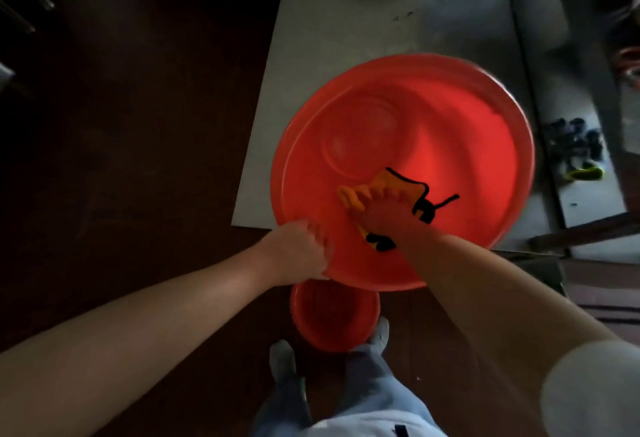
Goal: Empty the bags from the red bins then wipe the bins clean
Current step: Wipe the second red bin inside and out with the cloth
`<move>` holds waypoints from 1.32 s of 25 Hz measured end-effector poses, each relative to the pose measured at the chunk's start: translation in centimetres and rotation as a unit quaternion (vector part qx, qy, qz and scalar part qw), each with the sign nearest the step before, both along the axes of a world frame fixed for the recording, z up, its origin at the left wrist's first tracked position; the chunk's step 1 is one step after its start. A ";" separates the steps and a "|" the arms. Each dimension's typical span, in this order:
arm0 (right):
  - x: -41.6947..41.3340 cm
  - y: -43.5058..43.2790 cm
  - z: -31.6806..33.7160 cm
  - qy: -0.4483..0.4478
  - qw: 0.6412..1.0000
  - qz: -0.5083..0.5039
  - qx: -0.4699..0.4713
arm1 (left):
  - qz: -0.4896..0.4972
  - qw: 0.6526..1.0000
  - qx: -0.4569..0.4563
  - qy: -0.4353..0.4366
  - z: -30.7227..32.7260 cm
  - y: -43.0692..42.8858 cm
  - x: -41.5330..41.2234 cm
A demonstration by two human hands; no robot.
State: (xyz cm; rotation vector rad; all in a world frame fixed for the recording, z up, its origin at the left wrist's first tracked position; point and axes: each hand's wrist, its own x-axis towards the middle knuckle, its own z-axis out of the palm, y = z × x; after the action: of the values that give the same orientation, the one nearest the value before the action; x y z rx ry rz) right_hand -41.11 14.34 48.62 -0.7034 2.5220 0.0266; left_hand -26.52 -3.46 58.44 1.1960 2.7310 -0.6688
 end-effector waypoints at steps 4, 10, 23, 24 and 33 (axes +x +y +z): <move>-1.4 -0.5 -0.6 -0.067 0.992 -0.105 -0.014 | 0.002 0.999 -0.032 0.018 0.0 0.7 0.2; 1.5 1.6 1.9 -0.013 0.999 0.030 0.004 | 0.003 0.997 -0.063 -0.037 0.9 1.3 0.4; 12.9 5.6 9.7 -0.024 0.997 0.064 0.035 | -0.018 0.994 -0.108 -0.008 3.7 -1.7 -0.9; 12.9 6.1 9.9 -0.001 0.996 0.073 0.046 | -0.018 0.994 -0.108 -0.004 4.0 -2.2 -1.2; 12.5 7.4 12.0 0.125 0.972 0.139 0.144 | 0.097 0.983 -0.151 0.026 6.7 -4.6 -1.2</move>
State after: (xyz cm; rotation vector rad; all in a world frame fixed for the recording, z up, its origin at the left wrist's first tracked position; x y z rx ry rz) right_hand -28.62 21.73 60.62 -0.9744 2.5517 0.6025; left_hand -27.69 -8.04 65.18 0.8457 2.6132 -1.0526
